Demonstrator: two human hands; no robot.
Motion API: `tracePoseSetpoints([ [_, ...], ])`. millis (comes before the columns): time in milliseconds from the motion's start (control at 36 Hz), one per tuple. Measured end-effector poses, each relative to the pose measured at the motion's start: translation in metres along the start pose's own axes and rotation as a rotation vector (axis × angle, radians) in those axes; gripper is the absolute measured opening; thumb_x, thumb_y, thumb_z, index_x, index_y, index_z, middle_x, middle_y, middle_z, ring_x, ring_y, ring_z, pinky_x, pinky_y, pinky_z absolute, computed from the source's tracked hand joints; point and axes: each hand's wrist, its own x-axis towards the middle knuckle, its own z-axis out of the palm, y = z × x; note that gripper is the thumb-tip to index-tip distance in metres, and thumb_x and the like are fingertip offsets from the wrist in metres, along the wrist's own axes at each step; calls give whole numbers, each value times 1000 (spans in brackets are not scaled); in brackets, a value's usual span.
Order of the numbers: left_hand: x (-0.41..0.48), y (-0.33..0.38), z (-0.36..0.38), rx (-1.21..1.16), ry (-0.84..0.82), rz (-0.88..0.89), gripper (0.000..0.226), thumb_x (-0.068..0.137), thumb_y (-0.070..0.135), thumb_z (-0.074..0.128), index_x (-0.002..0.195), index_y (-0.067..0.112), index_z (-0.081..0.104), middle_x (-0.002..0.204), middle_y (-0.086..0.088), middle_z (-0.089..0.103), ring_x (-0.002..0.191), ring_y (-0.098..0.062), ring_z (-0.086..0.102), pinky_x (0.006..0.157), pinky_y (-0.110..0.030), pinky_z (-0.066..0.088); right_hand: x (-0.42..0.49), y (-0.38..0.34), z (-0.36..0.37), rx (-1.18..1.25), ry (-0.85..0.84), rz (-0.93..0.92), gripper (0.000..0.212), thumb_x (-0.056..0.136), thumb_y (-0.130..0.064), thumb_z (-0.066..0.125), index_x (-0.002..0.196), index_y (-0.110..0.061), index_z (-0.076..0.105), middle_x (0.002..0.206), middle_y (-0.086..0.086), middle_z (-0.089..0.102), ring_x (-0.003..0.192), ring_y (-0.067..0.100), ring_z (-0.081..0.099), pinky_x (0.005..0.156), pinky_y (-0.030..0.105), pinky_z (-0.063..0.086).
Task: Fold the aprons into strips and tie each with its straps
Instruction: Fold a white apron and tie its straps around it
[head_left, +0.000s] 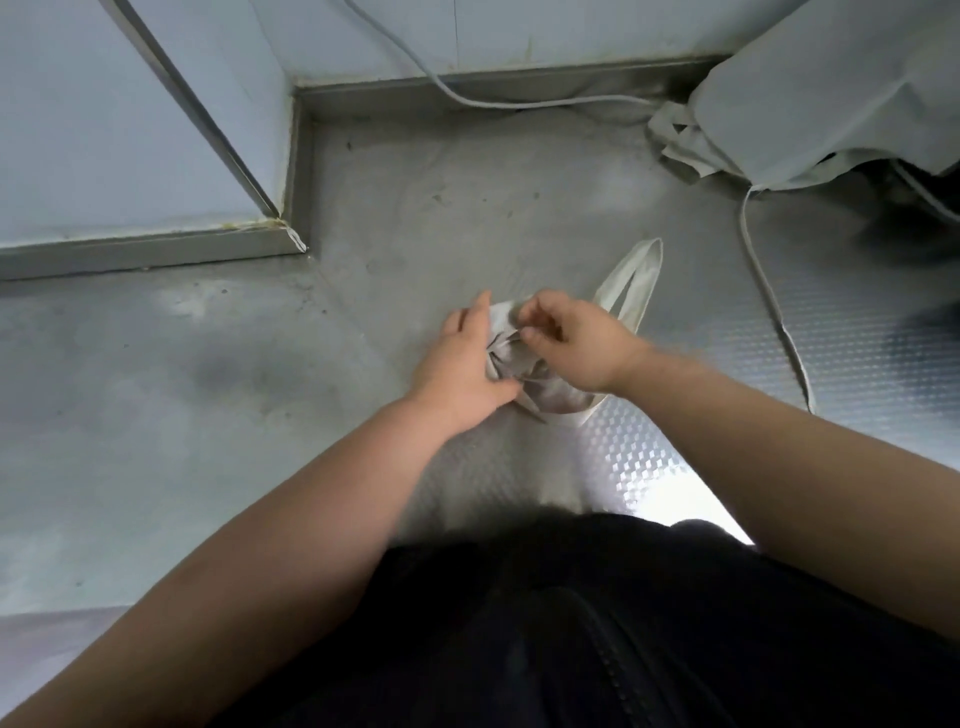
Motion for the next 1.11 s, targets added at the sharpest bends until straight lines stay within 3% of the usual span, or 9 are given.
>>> tracePoseSetpoints([
  [83, 2, 1, 1, 8, 124, 52, 80, 75, 23, 74, 142, 9, 32, 132, -16, 43, 119, -30, 47, 87, -22, 31, -11, 7, 5, -15, -16, 63, 57, 87, -12, 59, 139, -14, 36, 135, 9, 49, 123, 22, 49, 103, 25, 36],
  [194, -5, -8, -6, -254, 210, -75, 59, 61, 48, 74, 106, 17, 51, 107, -2, 62, 99, -21, 60, 81, -29, 45, -30, 20, 15, -188, -41, 190, 87, 85, -27, 62, 150, -20, 4, 140, 10, 45, 129, 27, 45, 105, 30, 35],
  [306, -20, -22, -23, -463, 252, -284, 49, 58, 55, 70, 89, 25, 47, 87, 8, 61, 87, -18, 62, 76, -35, 52, -36, 28, 26, -432, 179, 354, 55, 89, -20, 52, 142, -21, 36, 123, 13, 61, 114, 32, 55, 95, 36, 41],
  [417, -34, -48, -37, -64, 296, -369, 71, 69, 48, 74, 121, 8, 44, 126, -12, 47, 120, -30, 44, 94, -34, 39, -38, 12, 26, -351, 311, 314, 31, 89, -19, 51, 118, -19, 61, 120, 12, 63, 111, 33, 56, 92, 35, 44],
  [528, -47, -48, -34, 205, 179, -45, 101, 64, 45, 76, 145, 20, 21, 147, -5, 24, 137, -27, 21, 112, -39, 23, -41, -23, 30, -194, 342, 133, 27, 89, -15, 52, 114, -16, 64, 111, 10, 66, 106, 30, 58, 84, 30, 44],
  [611, -49, -21, -31, 332, 14, 106, 84, 75, 44, 69, 146, 30, 27, 144, -2, 39, 142, -24, 20, 114, -45, 18, -49, -47, 31, -160, 341, -1, 27, 88, -9, 52, 112, -11, 64, 106, 10, 67, 100, 28, 58, 74, 25, 37],
  [694, -53, -2, -34, 25, 138, 135, 14, 89, 26, 57, 100, 19, 63, 83, -3, 62, 98, -29, 60, 84, -37, 45, -59, -53, 26, -150, 343, -6, 27, 89, -13, 53, 114, -12, 63, 109, 10, 66, 103, 27, 58, 76, 26, 39],
  [861, -52, 18, -83, -783, 664, -77, 29, 91, 6, 39, 71, 23, 50, 59, 4, 53, 56, -15, 56, 67, -34, 46, -77, -45, -8, -153, 439, 126, 22, 94, -18, 49, 107, -12, 65, 103, 12, 64, 99, 30, 56, 78, 27, 39],
  [1111, -110, 21, -104, -812, 720, -85, 25, 88, 3, 44, 73, 22, 53, 50, 10, 53, 55, -11, 51, 66, -29, 43, -112, -114, -24, 881, 437, 122, 34, 100, -29, 43, 70, -13, 46, 62, 2, 43, 52, 17, 42, 66, 35, 48],
])
